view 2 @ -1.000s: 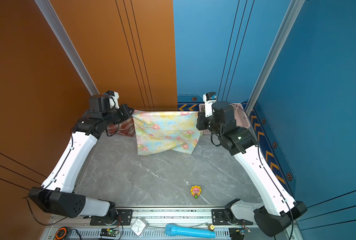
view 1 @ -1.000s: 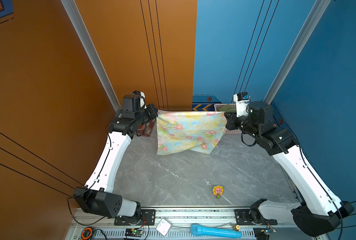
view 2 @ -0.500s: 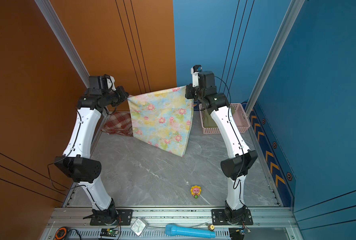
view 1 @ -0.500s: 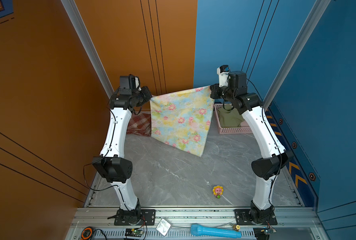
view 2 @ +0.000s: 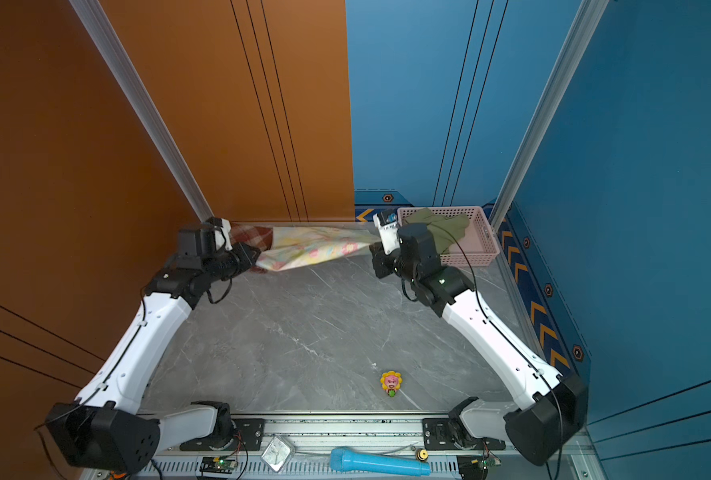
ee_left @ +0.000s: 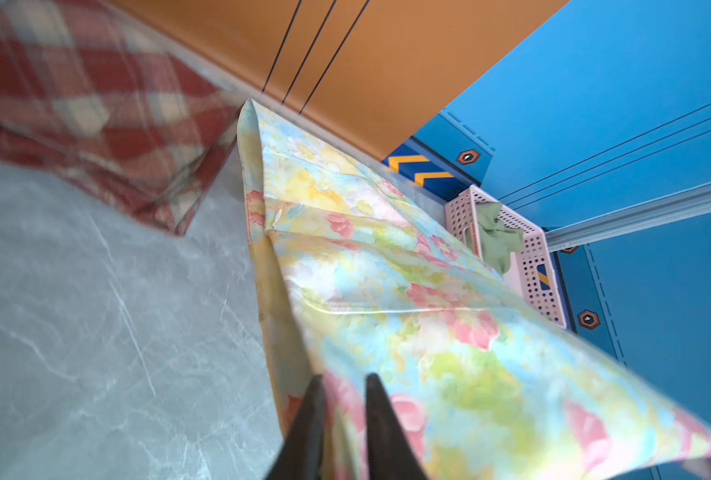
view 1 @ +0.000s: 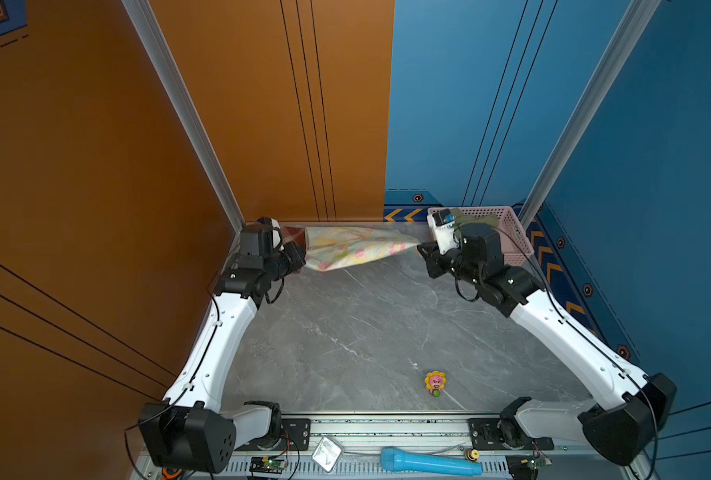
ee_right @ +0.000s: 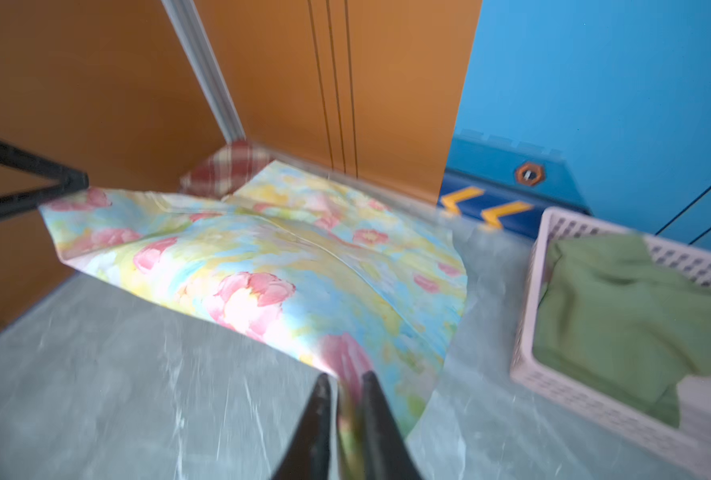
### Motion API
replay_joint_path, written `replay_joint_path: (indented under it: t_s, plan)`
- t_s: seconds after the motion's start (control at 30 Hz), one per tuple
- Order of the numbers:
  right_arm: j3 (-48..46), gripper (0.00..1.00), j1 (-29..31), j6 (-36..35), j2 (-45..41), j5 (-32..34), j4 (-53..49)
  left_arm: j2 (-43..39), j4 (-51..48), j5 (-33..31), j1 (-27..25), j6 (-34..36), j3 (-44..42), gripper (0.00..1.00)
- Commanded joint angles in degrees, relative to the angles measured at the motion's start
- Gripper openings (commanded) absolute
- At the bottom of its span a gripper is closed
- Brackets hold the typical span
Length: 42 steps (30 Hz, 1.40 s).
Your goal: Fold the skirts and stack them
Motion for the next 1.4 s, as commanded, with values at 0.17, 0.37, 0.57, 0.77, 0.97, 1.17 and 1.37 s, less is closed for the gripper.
replay_joint_path:
  t_s: [0.17,0.37,0.57,0.77,0.97,1.17,1.37]
  plan:
    - [-21.59,0.76,5.37,6.44,-15.38,6.07,2.50,-11.71,-0.86,-10.30,-0.19,-3.00,-18.97,0.80]
    - [-17.03,0.67,3.45,11.97,-6.19,2.31,-0.29,-3.71,-3.57,-9.76,-2.04,-2.92,-15.21,0.79]
    - [-11.34,0.56,4.36,17.41,9.82,-0.99,-2.04,5.23,-4.57,-9.31,-6.53,-1.18,-12.43,0.77]
    - [-9.64,0.49,6.60,19.28,18.11,0.18,-3.47,11.83,-4.70,-8.37,-10.12,0.19,-12.37,0.76]
    - [-11.50,0.47,8.38,19.19,18.80,2.87,-5.20,15.50,-4.66,-8.27,-11.11,1.89,-13.87,0.71]
    - [-11.33,0.45,9.32,19.45,20.45,3.39,-5.20,18.49,-4.09,-7.87,-12.71,1.74,-14.54,0.67]
    - [-11.28,0.42,9.74,20.32,24.77,2.44,-5.45,19.96,-4.06,-8.01,-13.34,1.44,-15.78,0.63]
